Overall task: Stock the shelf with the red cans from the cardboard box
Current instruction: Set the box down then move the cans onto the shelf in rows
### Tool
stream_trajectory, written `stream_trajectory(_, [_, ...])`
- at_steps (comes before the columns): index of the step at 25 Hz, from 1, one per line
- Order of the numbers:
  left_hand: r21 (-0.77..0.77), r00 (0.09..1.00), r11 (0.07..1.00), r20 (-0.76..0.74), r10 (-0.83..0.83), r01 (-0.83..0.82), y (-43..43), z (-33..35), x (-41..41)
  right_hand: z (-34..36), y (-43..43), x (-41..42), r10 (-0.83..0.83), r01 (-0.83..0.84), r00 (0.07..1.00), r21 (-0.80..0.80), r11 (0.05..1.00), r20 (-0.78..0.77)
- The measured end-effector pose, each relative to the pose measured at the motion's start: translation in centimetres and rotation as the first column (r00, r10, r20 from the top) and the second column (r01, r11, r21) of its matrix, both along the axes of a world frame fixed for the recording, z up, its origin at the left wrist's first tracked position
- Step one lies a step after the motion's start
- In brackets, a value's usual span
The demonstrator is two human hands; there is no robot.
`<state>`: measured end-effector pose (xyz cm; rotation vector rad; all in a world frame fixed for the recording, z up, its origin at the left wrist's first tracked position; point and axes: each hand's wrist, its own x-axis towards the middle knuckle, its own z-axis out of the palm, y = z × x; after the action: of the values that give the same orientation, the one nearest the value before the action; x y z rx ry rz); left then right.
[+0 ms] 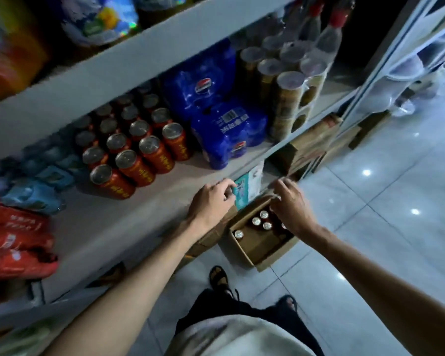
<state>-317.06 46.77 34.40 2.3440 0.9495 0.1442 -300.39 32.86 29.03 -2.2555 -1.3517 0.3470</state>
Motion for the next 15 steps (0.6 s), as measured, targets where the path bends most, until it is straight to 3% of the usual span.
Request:
stream_trajectory(3, [-0.314, 0.977, 0.949, -0.189, -0.093, 0.030, -5.2, -3.4, 4.0, -3.4, -6.5, 2.8, -0.093, 0.068, 0.986, -0.172, 0.983, -0.137])
stream_trajectory(6, [-0.609, 0.921, 0.776, -0.375, -0.102, -0.162, -9.1, -9.5, 5.5, -8.6, -11.5, 4.1, -0.114, 0.032, 0.974, -0.381, 0.924, -0.196])
stream_trajectory(8, [-0.659, 0.873, 0.673, -0.487, -0.041, -0.336, -10.5, -15.0, 5.5, -13.4, -13.7, 4.2, -0.101, -0.020, 0.969, -0.476, 0.879, -0.226])
stream_trajectory(11, [-0.640, 0.810, 0.596, -0.586, 0.031, -0.486, -10.7, -26.6, 6.3, -23.9, -15.0, 4.6, 0.005, -0.100, 0.988, -0.606, 0.789, -0.156])
stream_trajectory(15, [-0.588, 0.757, 0.512, -0.617, 0.217, -0.626, -9.1, -43.1, 8.0, -39.6, -12.1, 5.1, 0.123, -0.190, 0.981, -0.590, 0.785, -0.153])
